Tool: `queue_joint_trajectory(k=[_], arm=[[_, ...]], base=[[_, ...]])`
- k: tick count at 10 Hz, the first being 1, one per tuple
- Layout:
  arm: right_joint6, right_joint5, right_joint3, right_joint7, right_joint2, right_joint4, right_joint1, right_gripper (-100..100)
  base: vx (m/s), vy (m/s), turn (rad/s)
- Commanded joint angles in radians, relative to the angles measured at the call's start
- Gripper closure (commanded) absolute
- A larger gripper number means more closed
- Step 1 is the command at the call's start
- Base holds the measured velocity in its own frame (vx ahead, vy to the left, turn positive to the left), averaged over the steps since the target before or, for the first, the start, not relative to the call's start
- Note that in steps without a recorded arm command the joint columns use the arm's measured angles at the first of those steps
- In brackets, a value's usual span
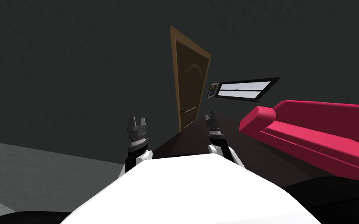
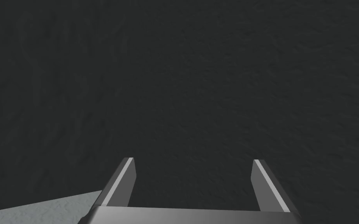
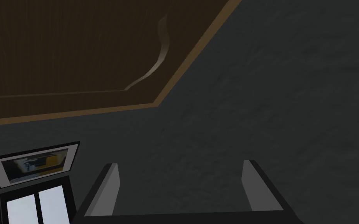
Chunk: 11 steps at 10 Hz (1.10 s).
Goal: Pull the door open
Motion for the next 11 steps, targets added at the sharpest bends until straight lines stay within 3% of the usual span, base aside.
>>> queue_joint_trajectory(k=[1, 5, 8, 9, 11], arm=[[-0.009, -0.005, 0.003, -0.009, -0.012, 0.044, -0.017, -100], [-0.030, -0.017, 0.010, -0.029, -0.039, 0.144, -0.054, -100], [-0.052, -0.029, 0.018, -0.050, -0.068, 0.245, -0.095, -100], [-0.052, -0.029, 0.018, -0.050, -0.068, 0.253, -0.095, -100], [-0.069, -0.039, 0.023, -0.066, -0.089, 0.321, -0.125, -100]], base=[[0.077, -0.133, 0.136], [0.062, -0.008, 0.092], [0.080, -0.056, 0.142], [0.051, -0.045, 0.049], [0.063, -0.044, 0.120]])
